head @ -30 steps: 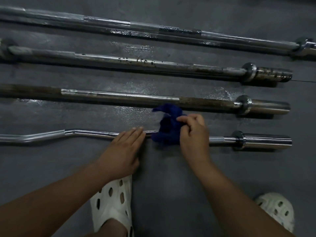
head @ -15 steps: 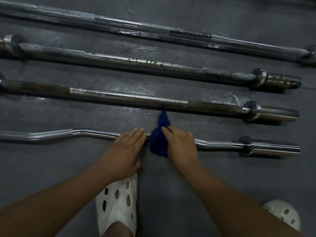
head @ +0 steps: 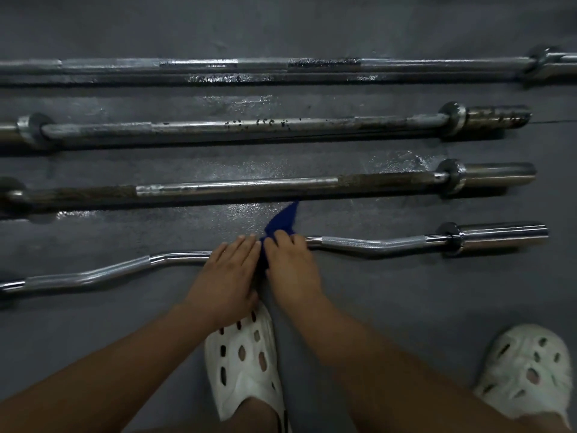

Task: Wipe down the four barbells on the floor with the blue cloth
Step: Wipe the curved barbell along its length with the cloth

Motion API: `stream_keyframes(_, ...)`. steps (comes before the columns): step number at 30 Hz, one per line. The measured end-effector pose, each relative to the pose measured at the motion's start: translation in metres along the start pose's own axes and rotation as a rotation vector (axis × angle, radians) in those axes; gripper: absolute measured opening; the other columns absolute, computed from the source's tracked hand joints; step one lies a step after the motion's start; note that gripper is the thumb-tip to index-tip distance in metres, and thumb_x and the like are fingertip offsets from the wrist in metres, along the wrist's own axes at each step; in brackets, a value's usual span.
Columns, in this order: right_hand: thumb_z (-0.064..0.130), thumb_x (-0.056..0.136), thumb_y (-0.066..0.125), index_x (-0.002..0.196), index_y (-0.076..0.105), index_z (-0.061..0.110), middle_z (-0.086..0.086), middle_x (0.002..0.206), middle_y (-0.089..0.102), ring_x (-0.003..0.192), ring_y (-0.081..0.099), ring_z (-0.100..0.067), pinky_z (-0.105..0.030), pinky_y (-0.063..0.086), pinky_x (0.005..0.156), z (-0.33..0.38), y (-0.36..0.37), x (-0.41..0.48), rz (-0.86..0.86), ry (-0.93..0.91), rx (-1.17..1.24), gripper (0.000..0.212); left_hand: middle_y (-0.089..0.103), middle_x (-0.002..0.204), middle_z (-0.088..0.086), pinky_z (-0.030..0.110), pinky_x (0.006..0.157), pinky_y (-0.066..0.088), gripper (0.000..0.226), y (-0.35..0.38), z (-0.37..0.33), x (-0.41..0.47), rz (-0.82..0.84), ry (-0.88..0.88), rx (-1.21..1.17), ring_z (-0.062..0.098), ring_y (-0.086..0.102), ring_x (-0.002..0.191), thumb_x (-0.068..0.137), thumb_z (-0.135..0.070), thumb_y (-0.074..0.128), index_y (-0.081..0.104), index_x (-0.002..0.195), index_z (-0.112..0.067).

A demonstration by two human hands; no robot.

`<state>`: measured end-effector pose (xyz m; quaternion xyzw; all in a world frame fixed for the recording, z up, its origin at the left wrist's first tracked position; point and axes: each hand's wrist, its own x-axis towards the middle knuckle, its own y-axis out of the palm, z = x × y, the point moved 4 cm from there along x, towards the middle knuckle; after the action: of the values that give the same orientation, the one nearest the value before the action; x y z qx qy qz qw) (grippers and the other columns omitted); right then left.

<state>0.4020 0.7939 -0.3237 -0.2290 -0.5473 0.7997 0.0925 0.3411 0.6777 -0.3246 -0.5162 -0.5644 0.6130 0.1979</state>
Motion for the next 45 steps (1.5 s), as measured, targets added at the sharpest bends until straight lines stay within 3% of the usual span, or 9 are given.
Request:
stream_keyframes(4, 0.002, 0.082, 0.053, 0.104, 0.063, 0.015, -0.009, 0.111, 0.055, 0.099, 0.055, -0.029, -0.032, 0.044, 0.077, -0.013, -0.037, 0.012, -0.024, 0.096, 0.310, 0.027, 0.042, 0.152, 0.016, 0.049, 0.113, 0.031, 0.088, -0.026, 0.009, -0.010, -0.047, -0.009, 0.001, 0.032, 0.042, 0.140, 0.067, -0.040, 0.058, 0.043, 0.146, -0.005)
stream_keyframes(7, 0.006, 0.082, 0.056, 0.093, 0.054, 0.022, -0.005, 0.107, 0.051, 0.089, 0.055, -0.025, -0.030, 0.041, 0.073, -0.022, -0.069, -0.004, -0.177, 0.238, 0.484, 0.019, 0.020, 0.163, 0.010, 0.045, 0.122, 0.016, 0.087, -0.047, 0.011, -0.023, -0.107, -0.029, -0.007, 0.027, 0.020, 0.150, 0.077, -0.041, 0.046, 0.025, 0.156, -0.010)
stream_keyframes(16, 0.002, 0.085, 0.041, 0.097, 0.044, 0.022, -0.011, 0.097, 0.060, 0.086, 0.057, -0.030, -0.035, 0.045, 0.071, -0.026, -0.120, -0.060, -0.212, 0.417, 0.583, 0.024, -0.010, 0.166, 0.000, 0.038, 0.123, 0.003, 0.082, -0.113, -0.008, -0.072, -0.136, -0.094, 0.052, 0.017, -0.007, 0.153, 0.095, -0.037, 0.045, -0.002, 0.159, -0.017)
stream_keyframes(19, -0.001, 0.082, 0.036, 0.086, 0.048, 0.025, -0.010, 0.101, 0.059, 0.083, 0.057, -0.026, -0.034, 0.047, 0.067, -0.024, -0.132, -0.070, -0.242, 0.408, 0.662, 0.029, 0.000, 0.167, 0.003, 0.039, 0.123, 0.006, 0.084, -0.131, -0.002, -0.089, -0.171, -0.100, 0.065, 0.020, 0.002, 0.153, 0.092, -0.038, 0.051, 0.006, 0.159, -0.015)
stream_keyframes(22, 0.000, 0.084, 0.037, 0.079, 0.051, 0.027, -0.009, 0.102, 0.058, 0.080, 0.057, -0.024, -0.028, 0.044, 0.058, -0.021, -0.139, -0.074, -0.244, 0.396, 0.727, 0.031, 0.029, 0.160, 0.012, 0.045, 0.118, 0.025, 0.086, -0.140, 0.013, -0.109, -0.219, -0.071, 0.132, 0.030, 0.032, 0.146, 0.077, -0.040, 0.057, 0.031, 0.153, -0.009)
stream_keyframes(27, 0.000, 0.083, 0.043, 0.079, 0.056, 0.030, -0.008, 0.105, 0.059, 0.084, 0.059, -0.022, -0.034, 0.051, 0.069, -0.020, -0.126, -0.058, -0.218, 0.360, 0.690, 0.033, 0.043, 0.152, 0.014, 0.048, 0.110, 0.038, 0.082, -0.134, 0.043, -0.132, -0.218, -0.062, 0.142, 0.032, 0.045, 0.137, 0.074, -0.044, 0.042, 0.044, 0.146, -0.006)
stream_keyframes(33, 0.002, 0.085, 0.052, 0.105, 0.066, 0.021, -0.012, 0.119, 0.055, 0.099, 0.058, -0.026, -0.039, 0.051, 0.094, -0.024, -0.079, -0.026, -0.138, 0.403, 0.557, 0.031, 0.036, 0.157, 0.011, 0.042, 0.112, 0.030, 0.082, -0.093, 0.084, -0.132, -0.165, -0.036, 0.058, 0.028, 0.040, 0.141, 0.079, -0.048, 0.039, 0.037, 0.151, -0.010)
stream_keyframes(38, 0.009, 0.083, 0.065, 0.132, 0.053, 0.012, -0.015, 0.143, 0.034, 0.116, 0.052, -0.032, -0.033, 0.039, 0.104, -0.044, -0.041, -0.006, -0.088, 0.411, 0.444, 0.050, 0.028, 0.161, 0.004, 0.047, 0.112, 0.039, 0.082, -0.070, 0.106, -0.102, -0.107, 0.009, -0.030, 0.026, 0.036, 0.144, 0.080, -0.049, 0.041, 0.029, 0.154, -0.016)
stream_keyframes(45, -0.008, 0.078, 0.057, 0.144, 0.039, 0.008, -0.018, 0.154, 0.026, 0.137, 0.026, -0.035, -0.041, 0.031, 0.114, 0.022, 0.027, -0.024, -0.141, 0.354, 0.249, 0.070, 0.025, 0.162, 0.004, 0.037, 0.114, 0.025, 0.084, -0.060, 0.120, -0.069, -0.087, 0.023, -0.045, 0.020, 0.027, 0.146, 0.080, -0.045, 0.049, 0.027, 0.156, -0.014)
